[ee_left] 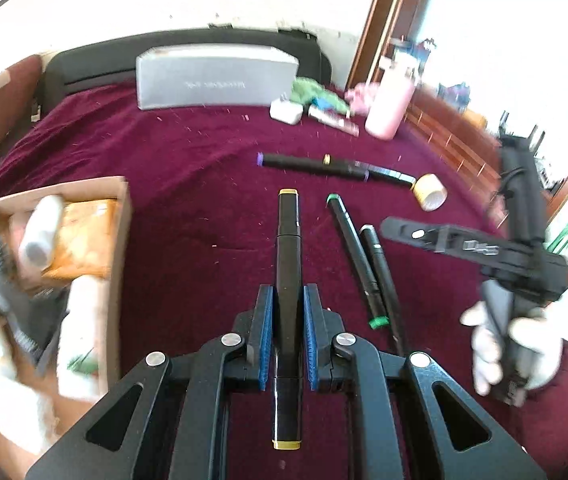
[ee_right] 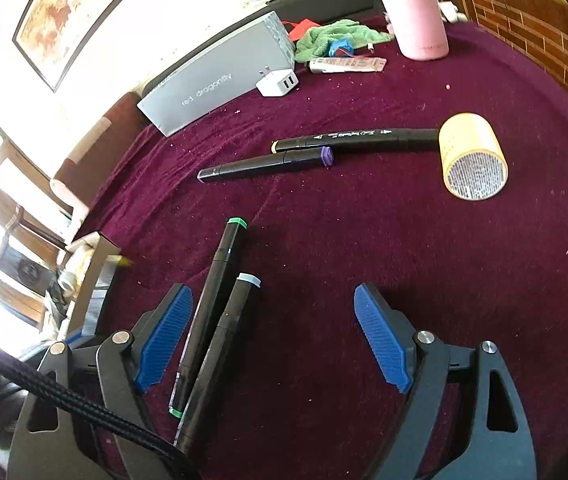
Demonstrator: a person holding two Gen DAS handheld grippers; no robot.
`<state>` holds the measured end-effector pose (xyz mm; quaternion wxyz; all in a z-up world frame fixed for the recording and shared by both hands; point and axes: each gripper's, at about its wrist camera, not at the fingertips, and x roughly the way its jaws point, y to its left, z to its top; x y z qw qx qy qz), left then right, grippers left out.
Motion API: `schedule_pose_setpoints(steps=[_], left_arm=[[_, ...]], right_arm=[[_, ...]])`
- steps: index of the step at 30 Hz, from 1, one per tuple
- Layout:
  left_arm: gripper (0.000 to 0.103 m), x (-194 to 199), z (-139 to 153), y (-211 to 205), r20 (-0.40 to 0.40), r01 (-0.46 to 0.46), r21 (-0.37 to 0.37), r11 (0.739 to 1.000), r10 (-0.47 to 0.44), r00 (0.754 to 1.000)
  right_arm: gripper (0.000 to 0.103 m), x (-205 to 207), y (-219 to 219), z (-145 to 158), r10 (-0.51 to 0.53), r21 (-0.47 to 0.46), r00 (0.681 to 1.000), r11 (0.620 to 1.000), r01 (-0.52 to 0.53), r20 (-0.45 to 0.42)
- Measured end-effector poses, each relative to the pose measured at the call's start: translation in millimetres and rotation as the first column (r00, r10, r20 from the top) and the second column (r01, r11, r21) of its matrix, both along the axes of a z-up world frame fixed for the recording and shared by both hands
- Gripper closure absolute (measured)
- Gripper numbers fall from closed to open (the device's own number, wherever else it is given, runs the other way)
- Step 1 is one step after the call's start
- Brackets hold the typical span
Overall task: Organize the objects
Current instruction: 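Grasp a yellow-capped black marker with the left tool while the right tool grasps a green-capped marker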
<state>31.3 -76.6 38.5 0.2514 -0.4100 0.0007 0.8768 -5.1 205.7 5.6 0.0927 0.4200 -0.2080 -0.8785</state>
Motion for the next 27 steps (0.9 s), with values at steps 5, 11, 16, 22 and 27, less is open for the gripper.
schedule_pose_setpoints(steps=[5,11,16,22,27], left_arm=[[0.091,24,16,-30,-0.039,-0.01,0.038,0.999,0.012,0.999],[0.091,34,14,-54,-0.038,-0.022,0.093,0.995,0.026,0.999],[0.091,40,10,-80,-0.026,-0.055,0.143,0.988,0.059,0.998],[0.091,43,4,-114,-0.017,-0.103,0.166,0.981,0.107,0.994],[0.091,44,-3,-137,-0.012,-0.144,0.176,0.974,0.149,0.989]], right_arm=[[0.02,2,-11,10,0.0,0.058,0.999,0.998,-0.002,0.035],[0.028,4,-37,40,0.06,0.042,0.998,0.997,-0.061,0.017],[0.035,-20,-61,28,0.108,0.038,0.987,0.993,-0.113,0.119],[0.041,-37,-82,4,0.09,0.104,0.974,0.988,-0.114,0.21],[0.06,-36,-114,1,0.036,0.361,0.977,0.926,-0.111,0.209]])
